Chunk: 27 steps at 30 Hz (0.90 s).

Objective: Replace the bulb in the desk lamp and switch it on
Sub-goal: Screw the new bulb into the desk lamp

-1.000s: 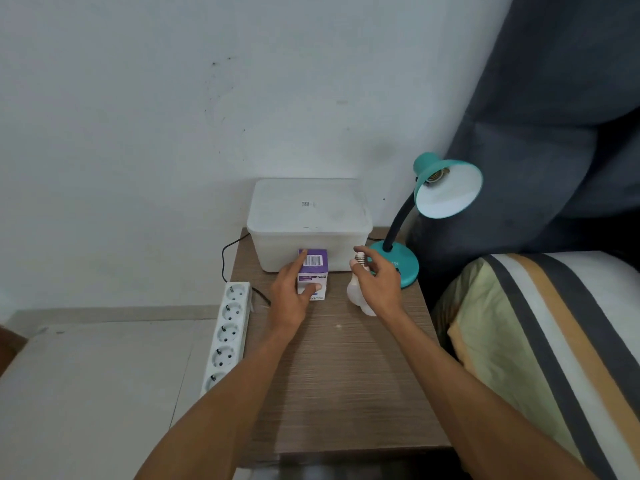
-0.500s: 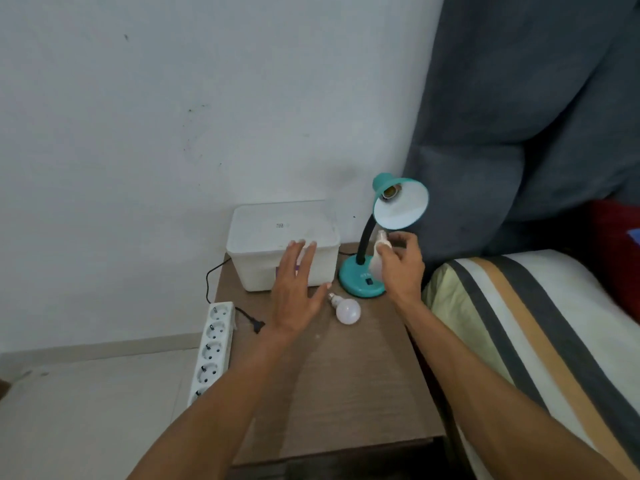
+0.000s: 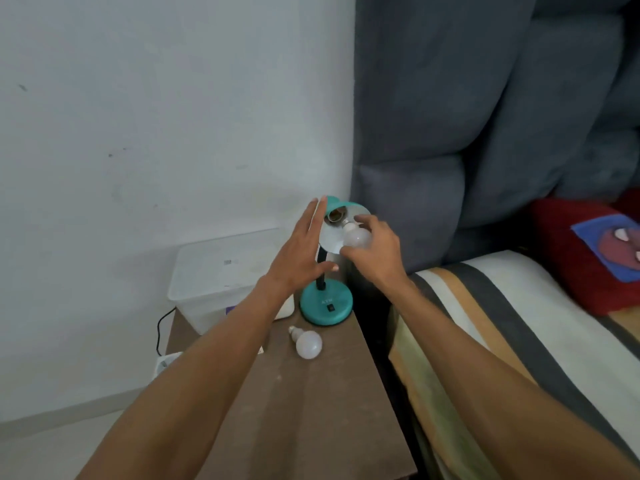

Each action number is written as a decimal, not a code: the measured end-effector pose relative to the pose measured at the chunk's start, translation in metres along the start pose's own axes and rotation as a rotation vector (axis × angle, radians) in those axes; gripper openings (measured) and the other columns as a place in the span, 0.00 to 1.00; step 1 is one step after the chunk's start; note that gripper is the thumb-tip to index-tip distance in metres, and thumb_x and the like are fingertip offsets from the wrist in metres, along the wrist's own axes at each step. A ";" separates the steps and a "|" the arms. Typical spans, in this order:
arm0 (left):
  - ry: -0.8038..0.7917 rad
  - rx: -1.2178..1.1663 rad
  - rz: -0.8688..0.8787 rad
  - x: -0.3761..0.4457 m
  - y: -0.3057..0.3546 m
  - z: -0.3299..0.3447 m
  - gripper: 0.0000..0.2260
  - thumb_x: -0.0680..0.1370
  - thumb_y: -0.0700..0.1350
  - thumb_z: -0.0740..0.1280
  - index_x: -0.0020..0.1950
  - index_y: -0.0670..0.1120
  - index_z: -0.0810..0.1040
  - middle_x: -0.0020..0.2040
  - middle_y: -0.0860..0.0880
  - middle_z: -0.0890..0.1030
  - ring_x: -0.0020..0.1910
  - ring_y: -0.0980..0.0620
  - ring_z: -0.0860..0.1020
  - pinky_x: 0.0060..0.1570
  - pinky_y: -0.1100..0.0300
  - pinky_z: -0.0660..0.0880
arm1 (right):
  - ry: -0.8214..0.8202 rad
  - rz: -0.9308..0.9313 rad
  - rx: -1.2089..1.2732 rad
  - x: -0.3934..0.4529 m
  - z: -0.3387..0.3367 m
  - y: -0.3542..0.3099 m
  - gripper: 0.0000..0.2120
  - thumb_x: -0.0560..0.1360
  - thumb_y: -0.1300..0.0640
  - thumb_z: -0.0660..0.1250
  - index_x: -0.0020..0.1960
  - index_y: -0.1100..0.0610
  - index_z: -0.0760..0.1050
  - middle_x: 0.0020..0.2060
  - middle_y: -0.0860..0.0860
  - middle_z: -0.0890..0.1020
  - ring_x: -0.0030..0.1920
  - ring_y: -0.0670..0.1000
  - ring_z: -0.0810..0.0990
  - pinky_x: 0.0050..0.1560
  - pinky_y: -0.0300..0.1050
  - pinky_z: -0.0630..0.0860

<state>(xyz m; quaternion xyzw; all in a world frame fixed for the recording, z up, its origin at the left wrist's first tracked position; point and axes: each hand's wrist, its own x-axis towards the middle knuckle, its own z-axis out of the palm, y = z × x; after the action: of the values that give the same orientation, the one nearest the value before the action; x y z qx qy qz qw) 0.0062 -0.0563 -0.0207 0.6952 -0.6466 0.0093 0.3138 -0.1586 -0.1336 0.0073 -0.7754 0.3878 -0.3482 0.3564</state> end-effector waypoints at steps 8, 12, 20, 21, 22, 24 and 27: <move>0.004 0.001 0.092 0.016 -0.008 0.006 0.49 0.73 0.41 0.80 0.85 0.45 0.51 0.84 0.45 0.56 0.83 0.48 0.57 0.80 0.55 0.60 | 0.052 -0.095 -0.127 0.008 0.021 0.011 0.27 0.69 0.53 0.76 0.66 0.52 0.72 0.60 0.52 0.76 0.58 0.55 0.77 0.57 0.47 0.73; 0.017 0.002 0.107 0.017 -0.012 0.009 0.47 0.74 0.41 0.79 0.85 0.46 0.53 0.84 0.46 0.58 0.82 0.47 0.59 0.76 0.58 0.64 | 0.126 -0.209 -0.136 0.012 0.027 0.014 0.24 0.70 0.55 0.76 0.64 0.52 0.73 0.61 0.51 0.78 0.58 0.54 0.78 0.57 0.46 0.74; 0.011 -0.008 0.107 0.017 -0.017 0.006 0.47 0.73 0.40 0.79 0.84 0.48 0.54 0.84 0.48 0.58 0.80 0.45 0.65 0.73 0.57 0.68 | 0.148 -0.300 -0.359 0.010 0.042 0.016 0.31 0.72 0.62 0.74 0.73 0.56 0.68 0.70 0.58 0.70 0.67 0.59 0.70 0.57 0.52 0.77; 0.011 -0.016 0.102 0.017 -0.017 0.006 0.47 0.73 0.40 0.79 0.84 0.48 0.54 0.84 0.49 0.58 0.80 0.46 0.64 0.73 0.58 0.67 | 0.139 -0.309 -0.381 0.009 0.042 0.017 0.33 0.72 0.64 0.74 0.74 0.56 0.67 0.70 0.59 0.69 0.67 0.59 0.70 0.57 0.53 0.78; 0.012 -0.025 0.097 0.017 -0.016 0.006 0.47 0.73 0.40 0.79 0.84 0.49 0.54 0.84 0.49 0.58 0.80 0.46 0.64 0.73 0.58 0.67 | 0.136 -0.310 -0.387 0.009 0.042 0.017 0.33 0.72 0.65 0.73 0.74 0.57 0.67 0.70 0.60 0.68 0.67 0.60 0.70 0.56 0.54 0.79; 0.016 -0.039 0.095 0.017 -0.016 0.007 0.47 0.73 0.39 0.79 0.84 0.49 0.54 0.84 0.49 0.58 0.80 0.47 0.64 0.73 0.59 0.67 | 0.144 -0.274 -0.345 0.008 0.039 0.015 0.30 0.74 0.63 0.71 0.74 0.58 0.67 0.67 0.60 0.71 0.64 0.61 0.73 0.57 0.55 0.77; 0.030 -0.035 0.090 0.017 -0.016 0.007 0.45 0.74 0.40 0.78 0.84 0.50 0.55 0.84 0.49 0.59 0.79 0.47 0.65 0.71 0.58 0.69 | 0.194 -0.176 -0.217 0.007 0.034 0.006 0.25 0.77 0.53 0.70 0.71 0.56 0.68 0.60 0.60 0.78 0.56 0.62 0.79 0.54 0.54 0.76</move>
<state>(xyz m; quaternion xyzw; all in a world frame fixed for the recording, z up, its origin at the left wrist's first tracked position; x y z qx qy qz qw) 0.0206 -0.0753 -0.0258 0.6597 -0.6723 0.0226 0.3350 -0.1295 -0.1326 -0.0127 -0.8031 0.3865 -0.4073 0.1996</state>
